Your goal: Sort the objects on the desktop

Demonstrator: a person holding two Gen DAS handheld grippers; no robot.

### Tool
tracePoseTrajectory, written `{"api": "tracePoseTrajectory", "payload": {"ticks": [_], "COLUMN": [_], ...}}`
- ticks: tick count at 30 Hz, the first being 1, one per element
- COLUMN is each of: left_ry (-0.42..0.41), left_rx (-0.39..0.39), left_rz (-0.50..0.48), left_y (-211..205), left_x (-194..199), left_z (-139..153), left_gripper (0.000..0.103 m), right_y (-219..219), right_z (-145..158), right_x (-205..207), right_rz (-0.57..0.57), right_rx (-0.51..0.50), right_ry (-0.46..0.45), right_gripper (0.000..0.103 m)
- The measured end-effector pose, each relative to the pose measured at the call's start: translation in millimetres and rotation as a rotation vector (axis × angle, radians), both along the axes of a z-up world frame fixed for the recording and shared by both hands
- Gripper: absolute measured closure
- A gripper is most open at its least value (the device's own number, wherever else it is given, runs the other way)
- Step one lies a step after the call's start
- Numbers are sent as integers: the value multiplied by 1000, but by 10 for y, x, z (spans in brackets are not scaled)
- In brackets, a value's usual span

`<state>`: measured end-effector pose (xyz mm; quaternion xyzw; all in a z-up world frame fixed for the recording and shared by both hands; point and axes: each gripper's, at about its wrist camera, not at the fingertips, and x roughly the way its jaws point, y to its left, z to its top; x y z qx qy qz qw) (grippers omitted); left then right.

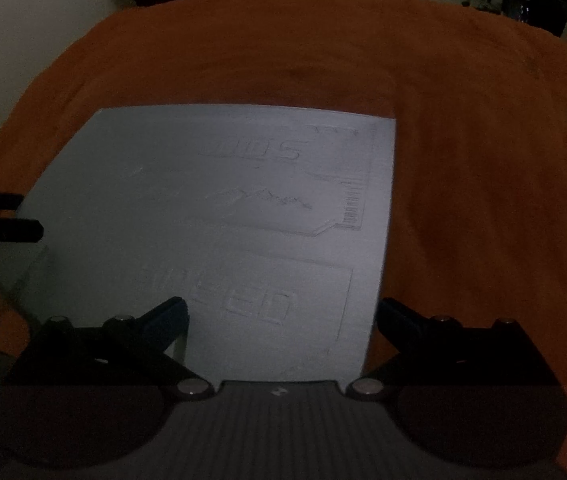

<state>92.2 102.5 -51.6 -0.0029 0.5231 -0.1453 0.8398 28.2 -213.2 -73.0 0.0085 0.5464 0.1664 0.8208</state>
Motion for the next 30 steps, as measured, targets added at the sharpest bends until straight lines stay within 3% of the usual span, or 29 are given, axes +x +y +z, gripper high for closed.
{"api": "tracePoseTrajectory", "payload": {"ticks": [5,8,15,16,19,21,22,24,30], "left_ry": [65,31,-15,-30,-3,-77,-102,-79,-37], "left_rx": [40,15,-91,-72,-160,21,74,28,4], "left_rz": [25,51,40,16,-161,-212,-200,-149,27], "left_y": [-24,4,140,112,-47,-234,-233,-80,500], "left_x": [-23,-40,-41,-59,-139,-238,-236,-162,331], "left_z": [-235,-280,79,130,199,243,246,236,76], "left_gripper": [0,1,2,2,11,11,10,9,1], "right_y": [16,-20,-201,-193,-103,-6,4,-25,-460], "right_z": [-228,-293,-14,31,84,105,87,15,-254], "right_x": [-4,17,99,80,5,-58,-57,-21,428], "right_rz": [7,-26,-60,-53,24,80,62,12,-130], "right_rx": [-27,1,111,107,150,115,59,-39,88], "right_ry": [30,36,29,16,44,4,-17,-33,92], "right_gripper": [0,0,0,0,1,11,11,9,6]}}
